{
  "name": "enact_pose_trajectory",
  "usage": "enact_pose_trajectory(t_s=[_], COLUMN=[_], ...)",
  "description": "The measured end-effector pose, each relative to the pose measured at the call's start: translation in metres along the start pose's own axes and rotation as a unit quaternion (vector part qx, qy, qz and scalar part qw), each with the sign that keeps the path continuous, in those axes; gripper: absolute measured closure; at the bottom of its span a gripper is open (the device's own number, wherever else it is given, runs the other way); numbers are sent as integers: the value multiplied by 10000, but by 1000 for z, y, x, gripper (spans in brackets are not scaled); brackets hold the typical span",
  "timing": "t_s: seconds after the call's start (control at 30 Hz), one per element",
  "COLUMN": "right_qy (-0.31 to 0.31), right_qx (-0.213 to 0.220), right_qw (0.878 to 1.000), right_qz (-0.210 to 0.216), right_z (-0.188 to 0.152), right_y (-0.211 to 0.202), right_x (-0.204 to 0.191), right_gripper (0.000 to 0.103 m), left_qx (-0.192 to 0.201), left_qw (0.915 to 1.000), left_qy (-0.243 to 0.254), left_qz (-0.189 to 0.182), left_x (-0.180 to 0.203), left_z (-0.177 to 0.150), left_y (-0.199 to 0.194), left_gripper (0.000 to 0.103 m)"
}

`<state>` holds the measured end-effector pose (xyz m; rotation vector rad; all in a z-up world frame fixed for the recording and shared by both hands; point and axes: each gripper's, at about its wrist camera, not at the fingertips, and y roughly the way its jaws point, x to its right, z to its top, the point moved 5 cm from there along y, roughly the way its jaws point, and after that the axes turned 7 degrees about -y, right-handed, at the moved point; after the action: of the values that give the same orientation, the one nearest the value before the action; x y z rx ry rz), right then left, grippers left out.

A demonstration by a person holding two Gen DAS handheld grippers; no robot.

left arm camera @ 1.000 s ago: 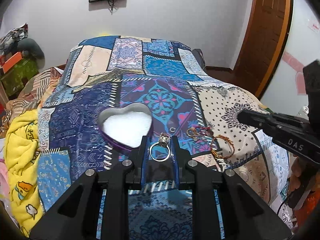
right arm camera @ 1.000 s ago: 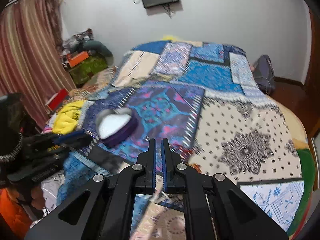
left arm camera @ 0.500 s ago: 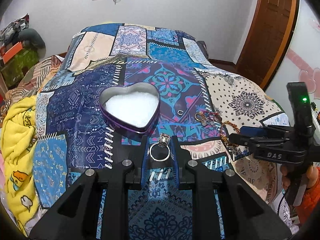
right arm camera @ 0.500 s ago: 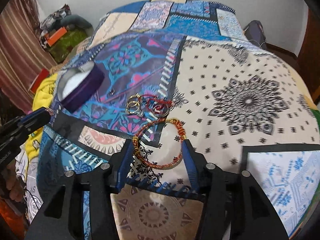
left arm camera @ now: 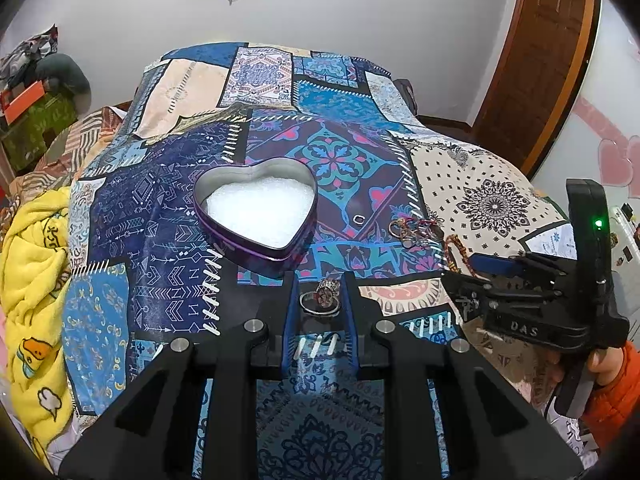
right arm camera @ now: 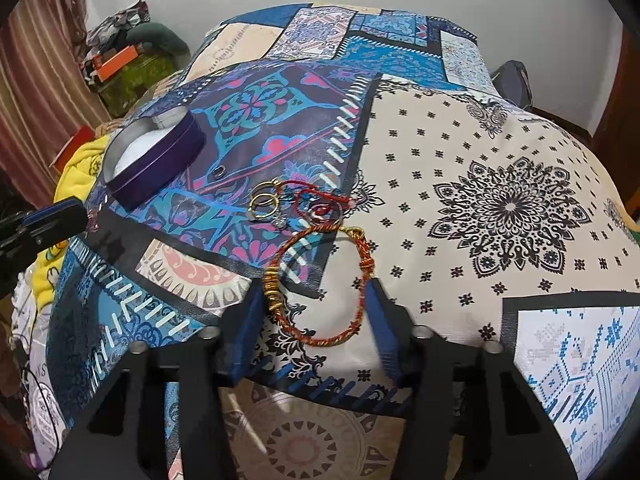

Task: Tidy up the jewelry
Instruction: 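Close the right tool on the braided gold-and-red bracelet and lift it, then carry the bracelet with the right tool into the heart tin while the left tool drops the ring there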

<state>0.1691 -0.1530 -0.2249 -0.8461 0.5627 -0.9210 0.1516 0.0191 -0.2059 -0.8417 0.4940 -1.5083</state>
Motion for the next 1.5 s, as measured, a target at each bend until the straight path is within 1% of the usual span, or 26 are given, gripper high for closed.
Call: enact_pose_trajectory(t_s=[0.07, 0.1, 0.13, 0.17, 0.23, 0.37, 0.47, 0.77, 0.87, 1.0, 1.13, 1.23, 1.5], right_qy=[52, 63, 67, 68, 122, 132, 140, -248, -395, -547, -743, -814, -922], right_qx=[6, 0, -6, -13, -3, 58, 209, 774, 938, 1045, 1037, 932, 654], right_qw=[10000, 10000, 10000, 10000, 9999, 9999, 9996, 9954, 9927, 9894, 9870, 9856, 9834], right_qz=[3, 0, 5, -5, 24, 70, 145, 506, 648, 843, 981, 1157, 1419], right_z=[0, 0, 0, 0, -2, -1, 6, 55, 71, 89, 100, 108, 117], right_y=[0, 0, 0, 0, -2, -8, -17, -37, -38, -33, -23, -8, 21], right_x=[3, 4, 4, 6, 7, 4, -2, -37, -51, -70, -88, -100, -114], right_gripper=[82, 85, 91, 95, 97, 97, 97, 97, 97, 97, 97, 97, 97], left_qx=[30, 38, 47, 57, 71, 102, 181, 519, 673, 834, 945, 984, 848], left_qw=[10000, 10000, 10000, 10000, 10000, 9999, 9998, 9986, 9976, 9963, 9952, 9948, 9958], left_qy=[18, 17, 11, 4, -6, -17, -24, -123, -168, -214, -240, -227, -338], left_qz=[7, 3, -2, -7, -10, -41, -48, -10, 32, 71, 83, 97, 47], left_x=[1, 1, 1, 1, 1, 2, 0, -11, -19, -28, -37, -43, -58], left_z=[1, 2, 2, 3, 3, 3, 5, 22, 31, 42, 52, 58, 67], left_y=[-2, -3, -4, -5, -6, -11, -17, -39, -46, -51, -52, -48, -21], left_gripper=[83, 83, 83, 83, 83, 83, 83, 83, 83, 83, 83, 83, 83])
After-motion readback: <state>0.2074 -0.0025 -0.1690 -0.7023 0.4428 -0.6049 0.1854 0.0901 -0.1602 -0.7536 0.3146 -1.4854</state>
